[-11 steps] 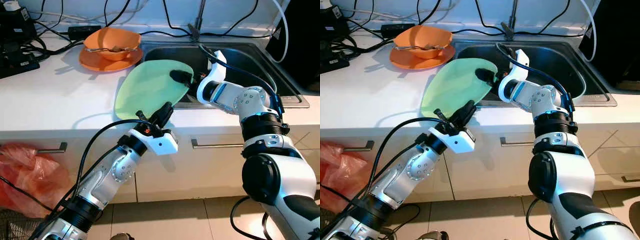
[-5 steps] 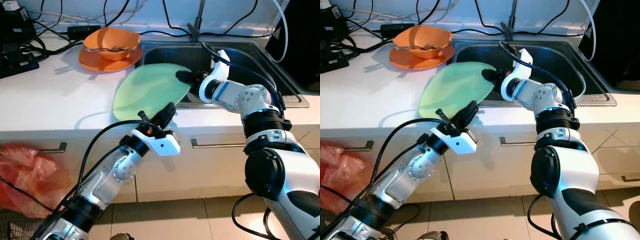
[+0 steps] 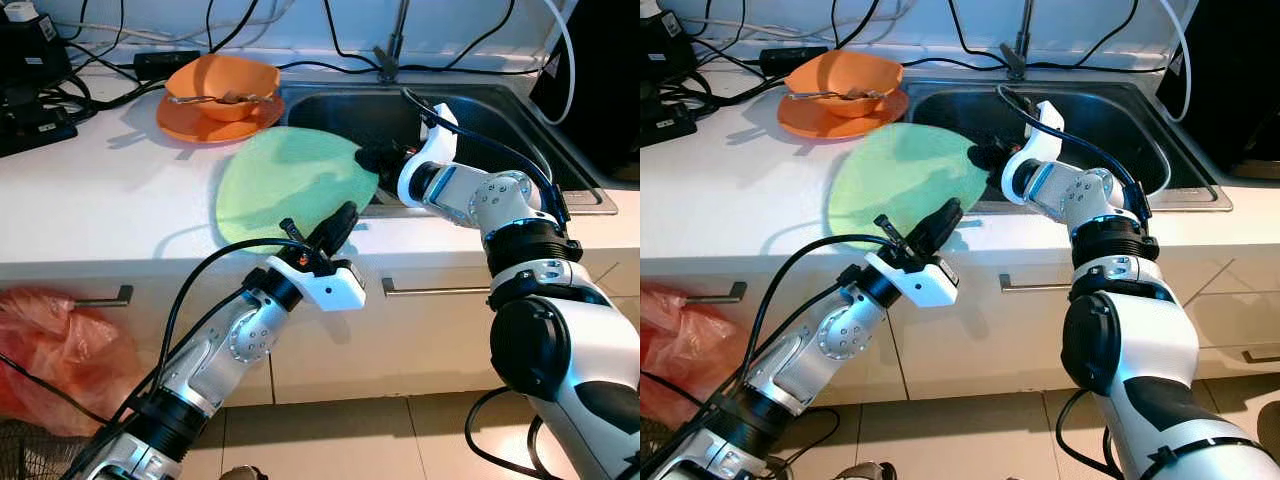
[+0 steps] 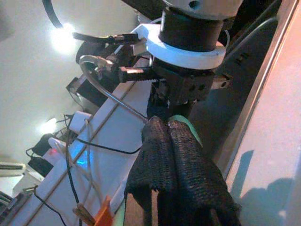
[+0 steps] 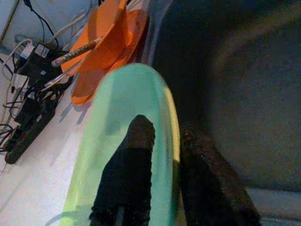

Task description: Kitchen organization

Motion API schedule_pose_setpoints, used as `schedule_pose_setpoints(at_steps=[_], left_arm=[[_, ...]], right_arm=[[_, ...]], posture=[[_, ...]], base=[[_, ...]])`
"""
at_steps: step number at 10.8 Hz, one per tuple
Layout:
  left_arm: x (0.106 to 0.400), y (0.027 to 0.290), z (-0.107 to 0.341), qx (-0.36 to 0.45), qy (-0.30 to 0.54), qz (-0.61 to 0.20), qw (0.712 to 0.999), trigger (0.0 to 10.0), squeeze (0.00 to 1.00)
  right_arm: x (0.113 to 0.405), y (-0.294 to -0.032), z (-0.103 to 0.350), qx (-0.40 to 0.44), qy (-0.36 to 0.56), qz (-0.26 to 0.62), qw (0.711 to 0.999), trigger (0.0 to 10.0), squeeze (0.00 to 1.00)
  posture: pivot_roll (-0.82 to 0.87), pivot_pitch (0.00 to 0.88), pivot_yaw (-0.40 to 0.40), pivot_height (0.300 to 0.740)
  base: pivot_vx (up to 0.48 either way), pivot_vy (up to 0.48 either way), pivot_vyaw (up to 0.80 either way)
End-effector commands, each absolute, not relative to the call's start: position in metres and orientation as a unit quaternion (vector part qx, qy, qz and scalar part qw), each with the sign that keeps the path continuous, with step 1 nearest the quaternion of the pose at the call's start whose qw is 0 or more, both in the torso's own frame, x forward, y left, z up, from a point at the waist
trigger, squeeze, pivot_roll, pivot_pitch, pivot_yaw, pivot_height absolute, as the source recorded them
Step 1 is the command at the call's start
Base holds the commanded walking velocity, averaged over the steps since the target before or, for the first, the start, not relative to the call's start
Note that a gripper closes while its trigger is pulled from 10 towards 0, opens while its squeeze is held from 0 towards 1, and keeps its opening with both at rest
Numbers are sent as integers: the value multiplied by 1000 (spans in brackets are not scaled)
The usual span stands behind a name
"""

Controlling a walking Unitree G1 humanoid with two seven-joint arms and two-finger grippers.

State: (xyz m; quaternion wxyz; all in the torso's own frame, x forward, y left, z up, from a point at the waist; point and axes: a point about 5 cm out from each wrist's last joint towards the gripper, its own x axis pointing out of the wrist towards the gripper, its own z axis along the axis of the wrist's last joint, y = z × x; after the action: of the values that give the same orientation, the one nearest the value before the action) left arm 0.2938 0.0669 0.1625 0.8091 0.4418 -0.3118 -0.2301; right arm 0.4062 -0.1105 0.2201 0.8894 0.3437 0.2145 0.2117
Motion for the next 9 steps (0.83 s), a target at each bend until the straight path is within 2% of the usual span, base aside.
schedule_pose_setpoints(at_steps=[1,5,6,7,8,9], left_arm=[[296,66,166,440,-320,-226,808,0,0],[297,69,170,431,-327,-216,813,78,0],[298,71,174,421,-332,-209,818,2235,0],[300,73,180,394,-333,-199,833,4824,0],[303,76,191,344,-330,-178,861,10000,957],[303,76,199,315,-334,-170,872,10000,1000]], right_arm=[[408,-113,229,339,205,217,892,0,0],[408,-114,226,341,204,217,892,0,0],[408,-115,225,341,204,216,892,0,0],[408,-117,224,342,203,214,892,0,0],[408,-119,224,342,202,211,893,0,0],[408,-121,223,343,202,209,893,0,0]], posture=[[14,78,-63,740],[15,79,-65,740],[11,78,-64,740],[10,77,-64,740],[10,78,-64,740],[9,78,-66,740]], base=[[0,0,0],[0,0,0],[0,0,0],[0,0,0],[0,0,0],[0,0,0]])
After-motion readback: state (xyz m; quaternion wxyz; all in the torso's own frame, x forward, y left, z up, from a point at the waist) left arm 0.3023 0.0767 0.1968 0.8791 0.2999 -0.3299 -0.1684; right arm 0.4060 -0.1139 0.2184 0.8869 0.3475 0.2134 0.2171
